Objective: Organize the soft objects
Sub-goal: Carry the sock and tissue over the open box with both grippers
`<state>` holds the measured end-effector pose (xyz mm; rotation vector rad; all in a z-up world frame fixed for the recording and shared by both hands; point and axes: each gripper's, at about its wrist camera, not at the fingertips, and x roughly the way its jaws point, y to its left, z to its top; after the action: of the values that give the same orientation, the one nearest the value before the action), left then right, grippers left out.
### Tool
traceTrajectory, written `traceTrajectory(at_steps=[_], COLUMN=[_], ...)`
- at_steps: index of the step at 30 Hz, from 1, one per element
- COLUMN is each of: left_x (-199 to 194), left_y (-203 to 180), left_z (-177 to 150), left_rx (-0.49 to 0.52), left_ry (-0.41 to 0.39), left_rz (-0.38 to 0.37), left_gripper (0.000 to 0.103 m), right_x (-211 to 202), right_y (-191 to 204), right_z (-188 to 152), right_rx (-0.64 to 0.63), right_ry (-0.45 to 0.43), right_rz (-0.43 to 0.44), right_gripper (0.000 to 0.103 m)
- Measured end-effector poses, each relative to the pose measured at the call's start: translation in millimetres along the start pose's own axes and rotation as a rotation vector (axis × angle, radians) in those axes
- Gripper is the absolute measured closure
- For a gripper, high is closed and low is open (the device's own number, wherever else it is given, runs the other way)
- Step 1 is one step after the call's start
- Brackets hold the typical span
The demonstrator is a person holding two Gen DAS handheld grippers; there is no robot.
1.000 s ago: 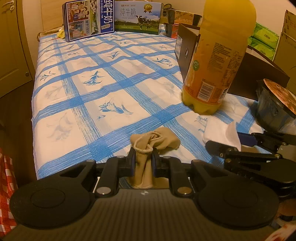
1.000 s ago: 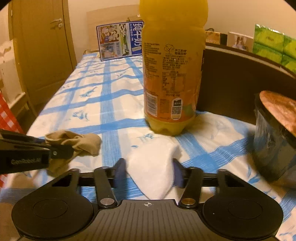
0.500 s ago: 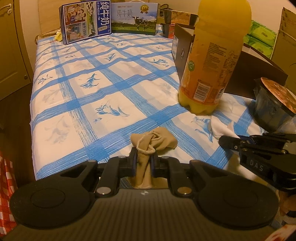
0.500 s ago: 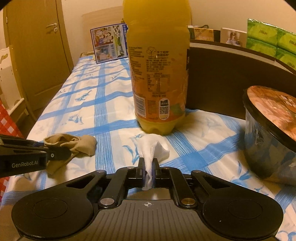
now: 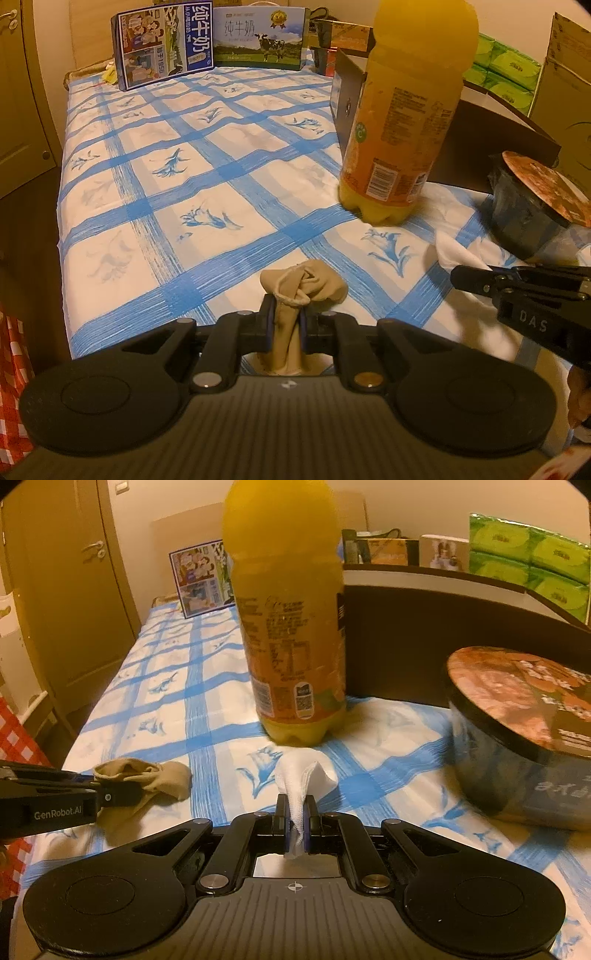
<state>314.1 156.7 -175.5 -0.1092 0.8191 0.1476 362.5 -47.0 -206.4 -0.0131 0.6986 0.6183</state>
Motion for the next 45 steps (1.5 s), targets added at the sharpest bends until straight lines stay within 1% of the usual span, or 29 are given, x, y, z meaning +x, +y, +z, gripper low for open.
traceTrajectory(at_steps=[6, 15, 27, 33, 37, 42, 45], left_x=[-7, -18, -27, -29, -30, -30, -29], left_y=[3, 15, 32, 42, 49, 58, 57], left_z=[2, 9, 22, 39, 56, 79, 92], left_rx=[0.006, 0.021, 0.059, 0.08, 0.09, 0.065, 0.085], left_ry=[-0.011, -0.027, -0.062, -0.084, -0.115, -0.139, -0.158], left_rz=[-0.004, 0.009, -0.008, -0.003, 0.007, -0.015, -0.023], left_gripper=[0.092, 0.092, 0.092, 0.092, 0.092, 0.092, 0.092], right_x=[-15, -42, -70, -83, -91, -101, -105], right_y=[-5, -16, -33, -41, -48, -59, -67], right_z=[0, 1, 5, 14, 25, 43, 57], right_rx=[0.022, 0.042, 0.088, 0.085, 0.082, 0.086, 0.096], right_ry=[-0.009, -0.019, -0.035, -0.05, -0.073, -0.11, -0.137], right_rz=[0.014, 0.037, 0.049, 0.053, 0.057, 0.06, 0.062], right_gripper=[0.096, 0.096, 0.096, 0.096, 0.096, 0.096, 0.096])
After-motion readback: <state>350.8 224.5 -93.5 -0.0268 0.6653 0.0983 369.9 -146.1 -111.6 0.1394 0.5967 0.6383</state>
